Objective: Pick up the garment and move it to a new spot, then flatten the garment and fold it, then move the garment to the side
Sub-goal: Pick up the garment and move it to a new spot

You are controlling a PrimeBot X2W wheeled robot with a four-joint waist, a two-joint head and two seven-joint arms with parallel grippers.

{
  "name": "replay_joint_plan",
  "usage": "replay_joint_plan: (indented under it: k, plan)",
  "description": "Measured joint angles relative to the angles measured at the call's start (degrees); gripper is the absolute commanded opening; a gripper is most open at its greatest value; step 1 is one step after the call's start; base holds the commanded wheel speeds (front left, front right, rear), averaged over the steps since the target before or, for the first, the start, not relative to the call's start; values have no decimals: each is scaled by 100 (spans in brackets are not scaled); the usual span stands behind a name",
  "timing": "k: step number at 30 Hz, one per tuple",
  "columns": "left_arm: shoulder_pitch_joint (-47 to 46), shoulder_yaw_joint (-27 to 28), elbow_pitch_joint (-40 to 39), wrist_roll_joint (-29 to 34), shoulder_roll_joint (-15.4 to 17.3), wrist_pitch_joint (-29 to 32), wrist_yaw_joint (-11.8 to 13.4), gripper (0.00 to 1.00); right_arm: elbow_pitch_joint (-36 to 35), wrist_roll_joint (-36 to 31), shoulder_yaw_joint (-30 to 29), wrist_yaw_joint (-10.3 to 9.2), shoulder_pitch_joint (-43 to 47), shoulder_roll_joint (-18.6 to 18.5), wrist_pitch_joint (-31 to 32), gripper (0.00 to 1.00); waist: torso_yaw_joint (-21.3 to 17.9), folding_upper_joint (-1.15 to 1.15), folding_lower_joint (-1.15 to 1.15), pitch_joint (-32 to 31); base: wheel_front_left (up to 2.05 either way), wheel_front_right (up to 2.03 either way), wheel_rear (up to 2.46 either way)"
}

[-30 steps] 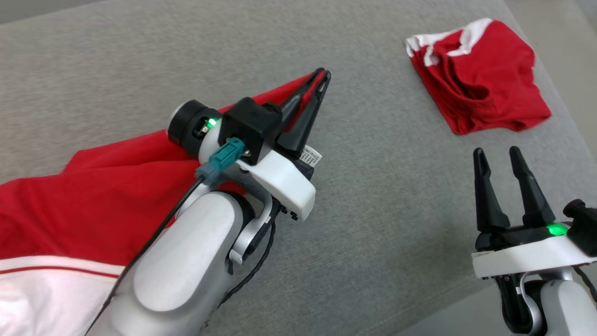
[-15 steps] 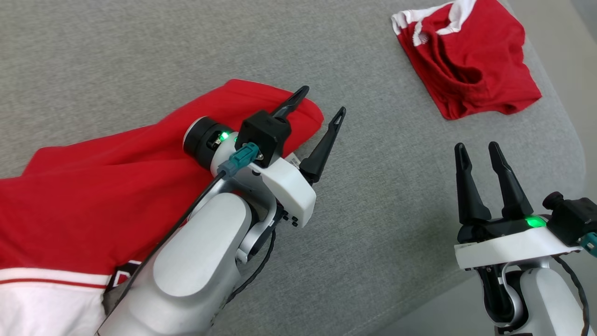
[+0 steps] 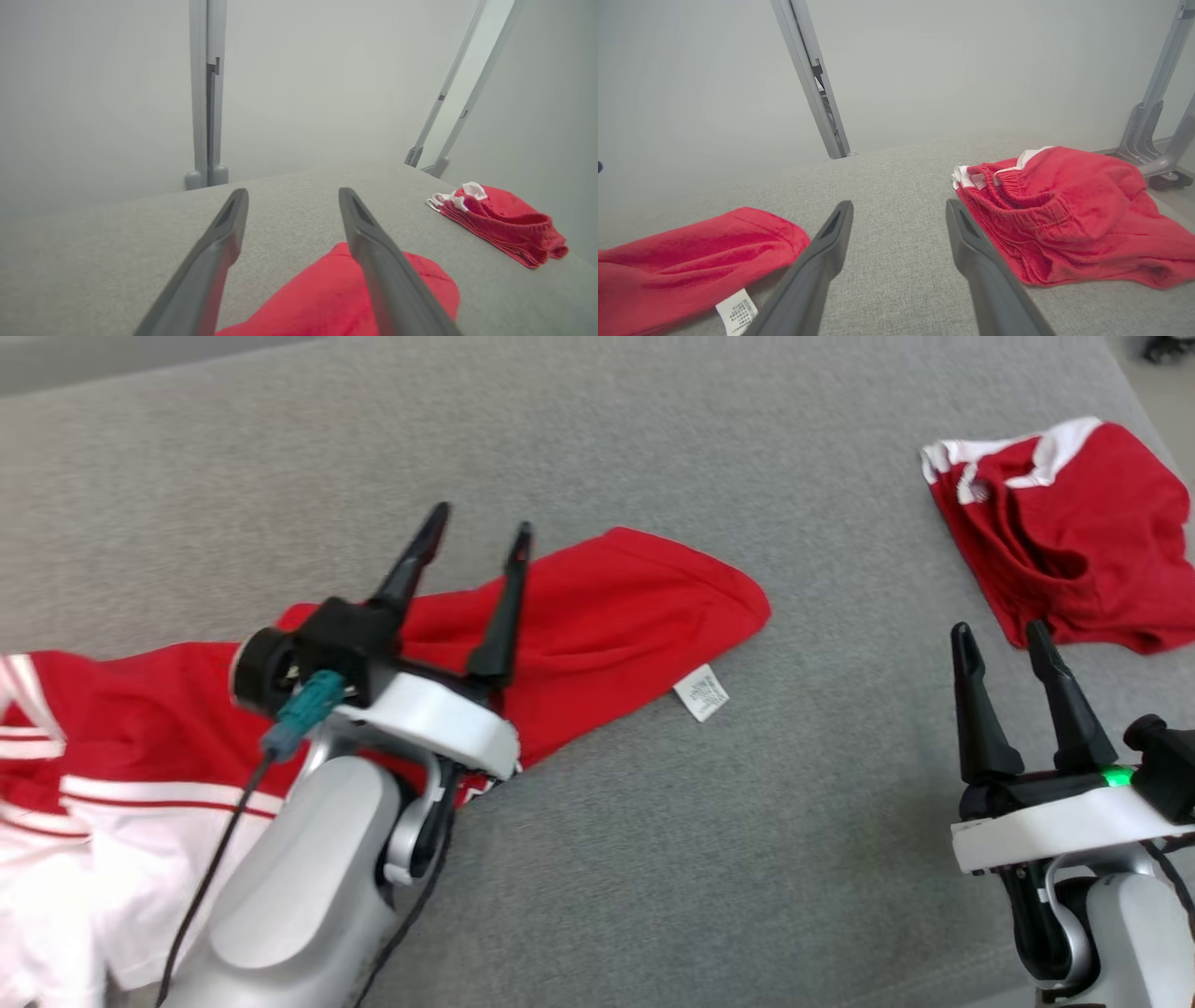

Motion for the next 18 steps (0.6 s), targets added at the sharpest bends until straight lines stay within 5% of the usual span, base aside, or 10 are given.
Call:
replay_joint_plan:
  k: [9, 18]
  plan:
    - [799, 970, -238, -307, 463, -382, 479, 100, -250, -171, -221, 0, 271, -118, 337, 100, 678, 0, 0, -509, 0, 0, 0]
    - [1844, 1637, -490, -450, 771, -455, 647, 100, -363, -337, -343, 0, 621, -157, 572, 100, 1106, 0, 0, -1001, 0, 0, 0]
